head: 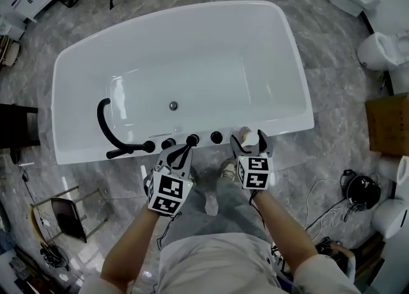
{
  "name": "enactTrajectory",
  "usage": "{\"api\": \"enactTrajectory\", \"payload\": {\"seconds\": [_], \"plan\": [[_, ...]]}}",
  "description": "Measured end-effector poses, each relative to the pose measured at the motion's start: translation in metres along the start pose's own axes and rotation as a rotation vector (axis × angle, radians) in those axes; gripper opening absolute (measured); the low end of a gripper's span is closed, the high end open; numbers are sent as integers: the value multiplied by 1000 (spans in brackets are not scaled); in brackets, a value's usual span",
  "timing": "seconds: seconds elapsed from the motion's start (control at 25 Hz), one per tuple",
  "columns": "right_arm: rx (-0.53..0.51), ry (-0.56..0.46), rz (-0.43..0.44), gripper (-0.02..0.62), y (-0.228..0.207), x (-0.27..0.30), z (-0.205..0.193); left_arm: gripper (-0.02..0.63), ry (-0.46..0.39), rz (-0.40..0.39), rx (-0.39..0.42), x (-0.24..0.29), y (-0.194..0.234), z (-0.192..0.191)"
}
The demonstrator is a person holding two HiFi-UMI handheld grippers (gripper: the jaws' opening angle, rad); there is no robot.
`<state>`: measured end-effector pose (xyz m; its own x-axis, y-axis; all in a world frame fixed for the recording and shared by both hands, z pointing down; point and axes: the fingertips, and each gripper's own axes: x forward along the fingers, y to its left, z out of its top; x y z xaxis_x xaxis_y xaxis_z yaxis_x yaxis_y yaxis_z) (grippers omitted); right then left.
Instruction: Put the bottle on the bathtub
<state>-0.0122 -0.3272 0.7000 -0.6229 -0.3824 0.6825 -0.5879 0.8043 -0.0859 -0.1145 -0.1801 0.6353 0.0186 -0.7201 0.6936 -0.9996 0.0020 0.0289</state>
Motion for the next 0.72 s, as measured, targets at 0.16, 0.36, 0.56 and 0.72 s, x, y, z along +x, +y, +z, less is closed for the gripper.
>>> {"api": "enactTrajectory", "payload": {"seconds": [0.16,0.36,0.56,0.72], "plan": [[42,-11,32,385,10,-25,25,23,-12,13,24,-16,6,9],[65,-60,64,388,25,-63,62,23,-23,10,41,-44,9,17],[60,-130,91,387,31,-110,113,23,-90,44,67,-74,17,53],[77,-177,108,276,36,-148,151,23,-168,84,104,-105,27,85]]}}
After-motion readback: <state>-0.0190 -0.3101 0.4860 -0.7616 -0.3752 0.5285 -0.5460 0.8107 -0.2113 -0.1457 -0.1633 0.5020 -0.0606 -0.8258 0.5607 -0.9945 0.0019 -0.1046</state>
